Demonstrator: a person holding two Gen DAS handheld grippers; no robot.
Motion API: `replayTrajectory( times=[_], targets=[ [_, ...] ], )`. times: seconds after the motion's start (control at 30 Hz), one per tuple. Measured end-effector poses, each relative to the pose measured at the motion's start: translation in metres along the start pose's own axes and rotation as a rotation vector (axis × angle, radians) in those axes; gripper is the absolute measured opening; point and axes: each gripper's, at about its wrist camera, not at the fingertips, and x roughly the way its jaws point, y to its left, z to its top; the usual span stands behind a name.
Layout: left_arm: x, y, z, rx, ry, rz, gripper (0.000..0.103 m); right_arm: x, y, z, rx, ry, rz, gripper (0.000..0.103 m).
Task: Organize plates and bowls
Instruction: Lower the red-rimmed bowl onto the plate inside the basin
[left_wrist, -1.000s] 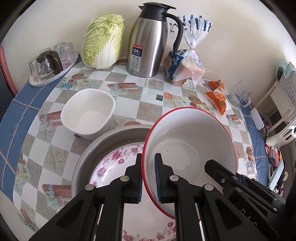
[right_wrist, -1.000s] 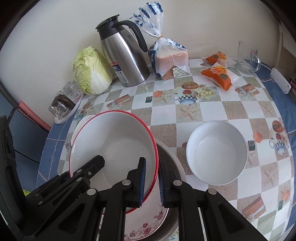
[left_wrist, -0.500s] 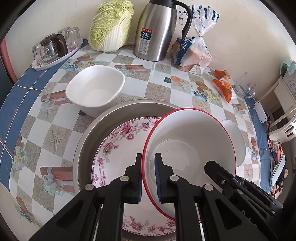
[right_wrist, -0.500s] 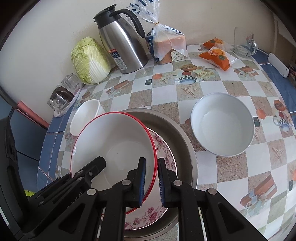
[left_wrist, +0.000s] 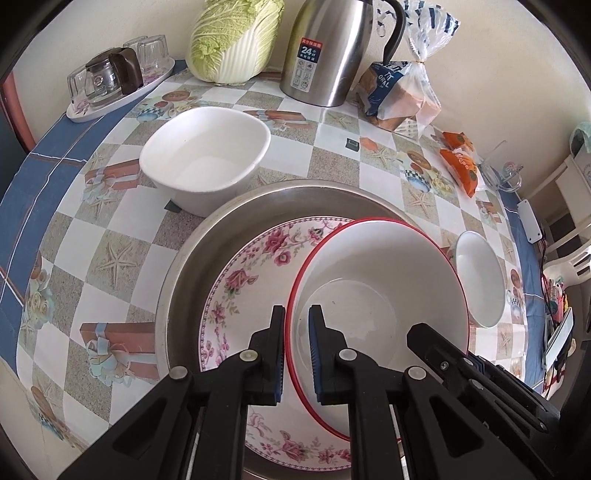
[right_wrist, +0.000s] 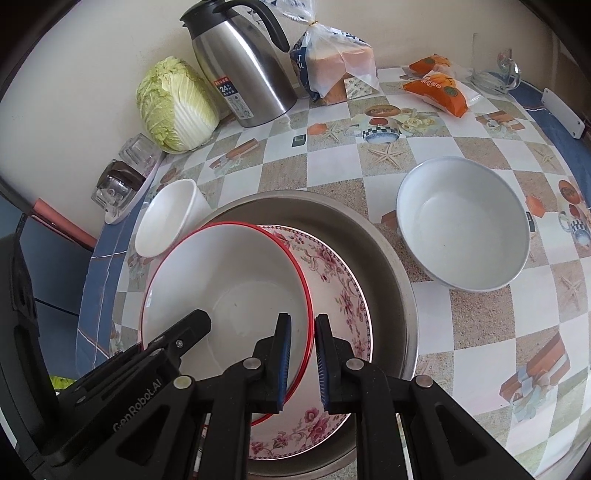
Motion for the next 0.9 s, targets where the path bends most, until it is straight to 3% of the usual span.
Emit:
replayTrajectory(
  times=[0.53,0.9],
  targets=[
    [0.0,0.013,0.001,-0.016,0.013,0.014,0.012,0.006,0.017,-0.003,-0.024,0.01,-0.008,0.014],
    [0.008,0.012,0.004,-0.02,0.035,-0.014,0.012,0.008,0.015,-0.001,-0.013,0.013,-0.018,0.017]
  ],
)
